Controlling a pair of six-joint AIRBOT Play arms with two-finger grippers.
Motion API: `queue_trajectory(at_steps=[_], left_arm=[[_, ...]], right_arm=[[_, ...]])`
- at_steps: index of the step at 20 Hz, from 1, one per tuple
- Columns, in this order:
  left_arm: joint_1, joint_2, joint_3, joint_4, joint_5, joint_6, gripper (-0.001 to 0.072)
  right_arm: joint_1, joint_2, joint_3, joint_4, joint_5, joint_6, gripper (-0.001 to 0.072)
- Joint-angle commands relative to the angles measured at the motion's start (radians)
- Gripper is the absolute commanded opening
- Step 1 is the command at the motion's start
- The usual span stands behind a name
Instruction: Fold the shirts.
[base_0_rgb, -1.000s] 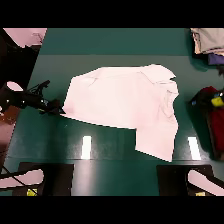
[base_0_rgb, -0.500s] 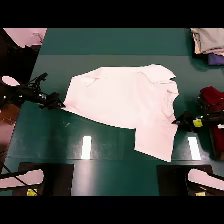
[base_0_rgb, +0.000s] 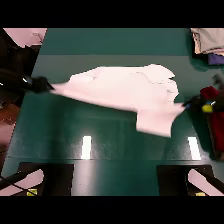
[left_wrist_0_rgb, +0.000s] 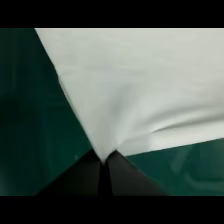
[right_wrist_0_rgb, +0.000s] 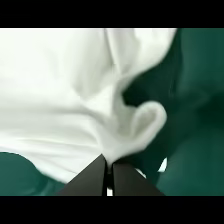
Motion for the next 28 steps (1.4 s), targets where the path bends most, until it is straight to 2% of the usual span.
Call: queue_trajectory(at_steps=[1,7,9,12,14,17,20,23,28], left_arm=[[0.001,0.137,0.259,0.01,0.012,-0.027,0.0024],[0.001,0.303,0.726,-0.015,0.112,-0.027,0.0024],[0.001,0.341,0.823,-0.035,0.154,-0.031,0.0024],[0.001,0.407,0.85,-0.085,0.198,-0.077,0.0024],[0.001,0.431,0.852,-0.137,0.189,-0.106,0.0024],[0.001,0.436,0.853,-0.235,0.179,-0.105,0.0023],[0.001,0.409,0.828,-0.116,0.11,-0.133,0.0023],[0.001,0.368,0.63,0.01,0.023,-0.182,0.0023],[0.0,0.176,0.229,0.004,-0.084,-0.18,0.0023]], right_arm=[[0.002,0.18,0.258,0.048,-0.144,0.005,0.0018],[0.001,0.391,0.666,0.002,-0.374,0.005,0.0018],[0.001,0.442,0.739,-0.058,-0.38,0.006,0.0018],[0.001,0.486,0.821,-0.122,-0.351,0.007,0.0017],[0.001,0.484,0.866,-0.129,-0.298,0.018,0.0017],[0.001,0.401,0.967,-0.18,-0.132,0.128,0.0015],[0.001,0.235,1.09,-0.23,0.122,0.243,0.0015],[0.002,0.045,1.146,-0.222,0.325,0.311,0.0015],[0.086,-0.193,0.91,-0.232,0.464,0.355,0.0014]])
